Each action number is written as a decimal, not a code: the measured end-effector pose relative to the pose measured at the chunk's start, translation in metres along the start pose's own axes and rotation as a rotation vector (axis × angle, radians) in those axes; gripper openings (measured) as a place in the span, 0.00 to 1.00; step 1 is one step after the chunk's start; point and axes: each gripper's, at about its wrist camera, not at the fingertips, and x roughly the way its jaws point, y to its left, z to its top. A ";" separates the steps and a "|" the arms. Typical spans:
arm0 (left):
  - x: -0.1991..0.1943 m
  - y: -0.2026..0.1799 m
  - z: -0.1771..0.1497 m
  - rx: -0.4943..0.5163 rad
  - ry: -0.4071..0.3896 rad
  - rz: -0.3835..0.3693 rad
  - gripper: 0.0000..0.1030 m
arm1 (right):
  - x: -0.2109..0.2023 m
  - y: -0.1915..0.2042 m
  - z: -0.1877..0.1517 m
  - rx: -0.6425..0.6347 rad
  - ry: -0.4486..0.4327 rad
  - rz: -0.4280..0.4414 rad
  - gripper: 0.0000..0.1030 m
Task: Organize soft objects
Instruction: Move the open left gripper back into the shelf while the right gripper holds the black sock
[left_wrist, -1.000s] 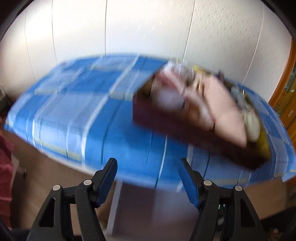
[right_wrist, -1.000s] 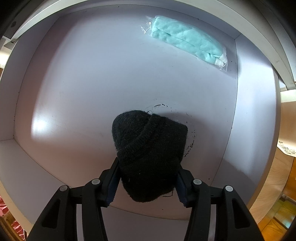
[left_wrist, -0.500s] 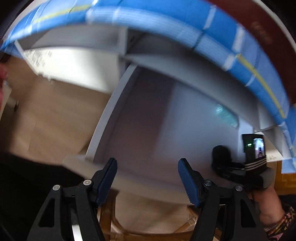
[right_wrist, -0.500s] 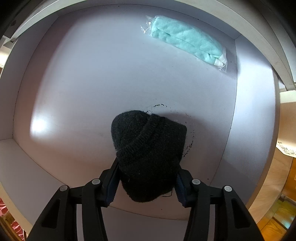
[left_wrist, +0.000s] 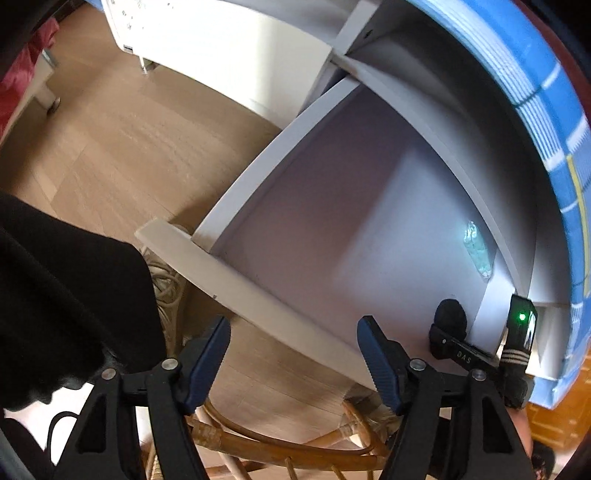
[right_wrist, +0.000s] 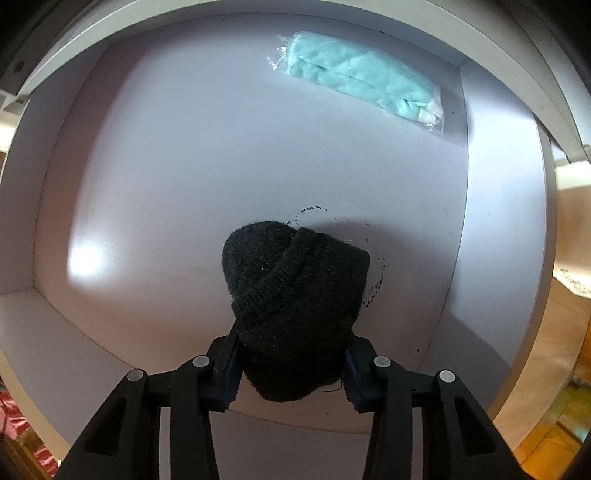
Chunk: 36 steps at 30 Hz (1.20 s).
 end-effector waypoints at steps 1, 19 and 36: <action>0.001 0.003 0.001 -0.010 0.008 0.000 0.66 | -0.001 -0.001 0.000 0.005 0.001 0.006 0.41; 0.023 0.027 0.002 -0.103 0.042 -0.023 0.60 | -0.076 -0.011 -0.020 0.043 -0.103 0.139 0.40; 0.046 0.044 -0.002 -0.201 0.082 -0.025 0.71 | -0.168 -0.007 -0.067 0.066 -0.247 0.232 0.40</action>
